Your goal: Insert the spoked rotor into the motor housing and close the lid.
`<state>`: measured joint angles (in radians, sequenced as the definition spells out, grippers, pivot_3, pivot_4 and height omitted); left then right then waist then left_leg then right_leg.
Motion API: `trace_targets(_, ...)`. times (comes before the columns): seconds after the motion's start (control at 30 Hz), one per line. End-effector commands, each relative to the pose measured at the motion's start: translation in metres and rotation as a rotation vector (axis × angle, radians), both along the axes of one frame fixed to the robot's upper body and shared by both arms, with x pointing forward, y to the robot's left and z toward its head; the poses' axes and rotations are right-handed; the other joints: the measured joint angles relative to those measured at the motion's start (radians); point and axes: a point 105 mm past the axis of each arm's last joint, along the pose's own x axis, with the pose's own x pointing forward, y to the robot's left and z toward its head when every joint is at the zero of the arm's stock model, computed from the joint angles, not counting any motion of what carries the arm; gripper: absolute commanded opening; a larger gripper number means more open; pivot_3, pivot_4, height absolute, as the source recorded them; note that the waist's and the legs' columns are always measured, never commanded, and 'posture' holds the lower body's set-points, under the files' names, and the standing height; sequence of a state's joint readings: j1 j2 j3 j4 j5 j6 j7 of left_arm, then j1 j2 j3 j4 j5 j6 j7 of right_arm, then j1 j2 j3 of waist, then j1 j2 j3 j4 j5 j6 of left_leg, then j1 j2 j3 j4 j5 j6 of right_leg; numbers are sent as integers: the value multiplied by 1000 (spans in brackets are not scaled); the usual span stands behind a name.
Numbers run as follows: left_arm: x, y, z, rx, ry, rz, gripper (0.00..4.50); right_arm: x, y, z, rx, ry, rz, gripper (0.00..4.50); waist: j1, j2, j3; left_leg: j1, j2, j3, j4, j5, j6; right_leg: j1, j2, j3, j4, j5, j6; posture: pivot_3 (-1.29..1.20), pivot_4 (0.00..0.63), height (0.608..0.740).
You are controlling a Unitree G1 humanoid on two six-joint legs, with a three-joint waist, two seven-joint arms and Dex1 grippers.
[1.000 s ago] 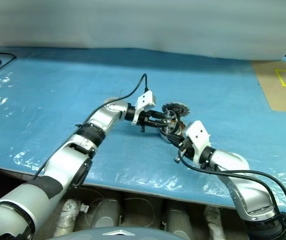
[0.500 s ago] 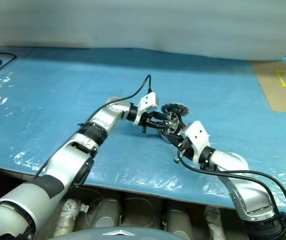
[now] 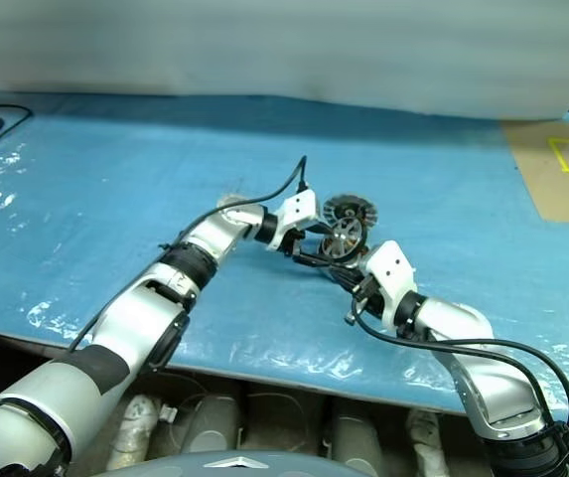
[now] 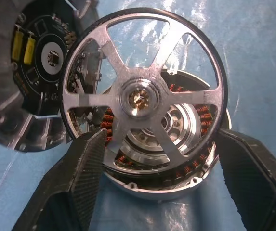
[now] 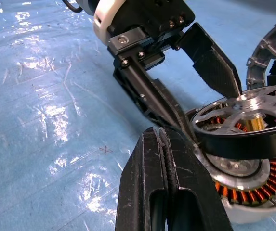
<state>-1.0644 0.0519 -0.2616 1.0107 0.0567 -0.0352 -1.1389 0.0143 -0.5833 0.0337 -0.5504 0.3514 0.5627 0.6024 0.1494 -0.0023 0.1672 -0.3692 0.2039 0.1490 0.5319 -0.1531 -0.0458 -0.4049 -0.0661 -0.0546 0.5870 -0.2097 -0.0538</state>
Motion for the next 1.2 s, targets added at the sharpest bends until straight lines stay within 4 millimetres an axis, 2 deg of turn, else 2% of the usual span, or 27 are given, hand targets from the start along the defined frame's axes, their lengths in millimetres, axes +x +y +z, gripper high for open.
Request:
trace_targets(0.03,6,-3,36,-119,-39,-3,3688,-2,5,9,9,-44,14,0,0,0,0,0,0,0,0,0,0,0,0,0,0,0,0,0,150,740)
trace_targets(0.1,5,-1,42,-151,-14,-8,3688,-3,5,9,9,-42,16,0,0,0,0,0,0,0,0,0,0,0,0,0,0,1,-1,0,150,740)
trace_targets(0.33,-23,16,50,-225,72,-179,3688,1,4,9,9,-43,19,0,-2,0,0,0,0,0,-1,0,0,-1,0,0,0,2,-4,0,150,740)
trace_targets(0.5,-30,27,54,-252,126,-190,3688,5,7,13,18,-57,30,0,-2,0,0,0,1,0,-1,0,0,-1,0,0,0,2,-4,0,150,740)
trace_targets(0.63,-28,41,57,-267,147,-147,3688,9,5,18,22,-72,29,0,-3,0,0,0,1,0,-1,0,0,-1,0,0,0,2,-4,0,150,740)
trace_targets(0.77,-19,55,53,-312,130,-30,3688,15,3,18,25,-81,-5,0,-12,1,0,0,1,1,-2,0,0,-1,0,0,-1,2,-4,0,150,740)
trace_targets(0.87,-13,66,51,-386,174,80,3688,25,0,10,55,-47,-83,0,-22,1,0,-1,1,1,-2,0,0,-1,0,0,0,2,-4,0,150,740)
trace_targets(1.0,-19,76,38,-411,189,155,3688,39,-5,-11,47,-34,-178,0,-26,1,0,-1,1,1,-1,0,0,-2,0,0,0,2,-4,0,150,740)
trace_targets(1.07,-22,77,34,-416,196,173,3688,42,-5,-13,63,-36,-190,0,-28,1,0,-1,1,1,-2,0,0,-2,0,0,-1,2,-4,0,150,740)
trace_targets(1.2,-24,82,28,-399,210,210,3688,54,-2,-5,69,-69,-189,0,-29,1,1,-3,1,1,-2,0,0,-4,0,0,0,2,-4,0,150,740)
